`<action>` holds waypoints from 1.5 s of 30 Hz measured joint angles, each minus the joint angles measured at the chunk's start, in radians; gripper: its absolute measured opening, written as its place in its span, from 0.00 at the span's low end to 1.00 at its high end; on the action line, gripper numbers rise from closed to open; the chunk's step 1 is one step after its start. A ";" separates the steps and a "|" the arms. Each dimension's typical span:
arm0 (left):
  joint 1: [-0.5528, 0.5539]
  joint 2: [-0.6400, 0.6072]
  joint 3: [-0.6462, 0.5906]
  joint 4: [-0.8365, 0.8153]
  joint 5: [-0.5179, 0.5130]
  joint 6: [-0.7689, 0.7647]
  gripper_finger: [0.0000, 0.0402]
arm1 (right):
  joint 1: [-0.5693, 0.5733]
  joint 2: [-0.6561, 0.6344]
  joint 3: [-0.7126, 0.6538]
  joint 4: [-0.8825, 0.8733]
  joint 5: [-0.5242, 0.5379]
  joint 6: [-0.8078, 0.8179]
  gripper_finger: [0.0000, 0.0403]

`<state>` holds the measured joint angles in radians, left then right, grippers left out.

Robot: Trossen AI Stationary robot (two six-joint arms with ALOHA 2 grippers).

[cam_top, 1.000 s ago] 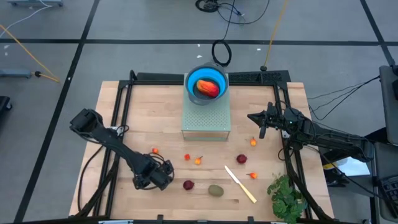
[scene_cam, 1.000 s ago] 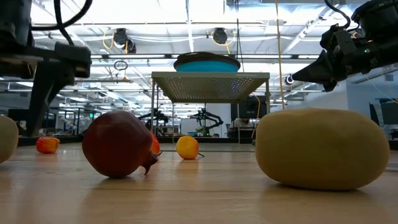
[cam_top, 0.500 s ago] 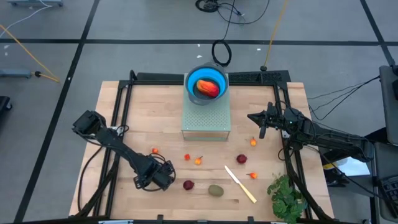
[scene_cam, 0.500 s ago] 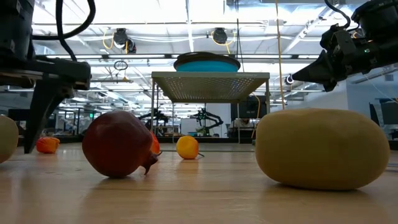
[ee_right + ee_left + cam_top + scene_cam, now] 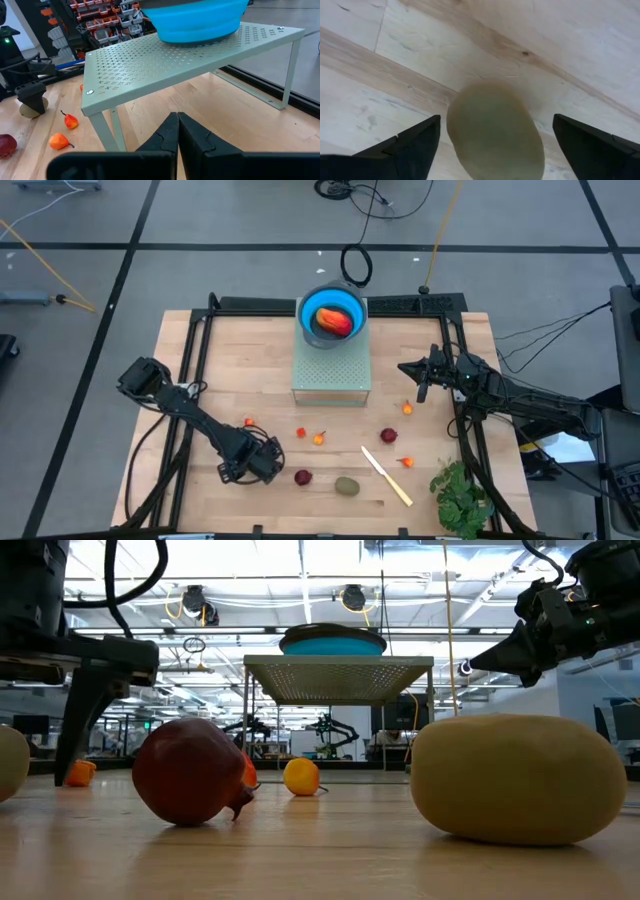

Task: Pick & Place Fruit
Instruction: Put the kiwi into the blue strainer bowl on the shelf

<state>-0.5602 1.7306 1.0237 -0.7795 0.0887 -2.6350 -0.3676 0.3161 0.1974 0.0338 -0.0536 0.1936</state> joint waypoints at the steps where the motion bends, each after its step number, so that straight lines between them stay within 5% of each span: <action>1: 0.000 0.000 0.000 0.000 0.000 0.004 0.91 | 0.000 0.000 0.000 0.000 0.000 0.000 0.00; 21: 0.000 0.060 0.003 0.078 -0.017 0.016 0.50 | 0.000 0.000 0.000 0.006 0.000 0.002 0.00; 28: 0.000 0.003 -0.001 0.057 -0.058 0.056 0.52 | 0.000 0.000 0.000 0.006 0.000 0.003 0.00; 45: 0.001 -0.315 -0.001 0.099 -0.508 0.361 0.51 | 0.000 0.000 0.000 0.007 0.000 0.003 0.00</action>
<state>-0.5595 1.4156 1.0229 -0.6810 -0.4195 -2.2737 -0.3676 0.3164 0.1974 0.0406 -0.0536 0.1967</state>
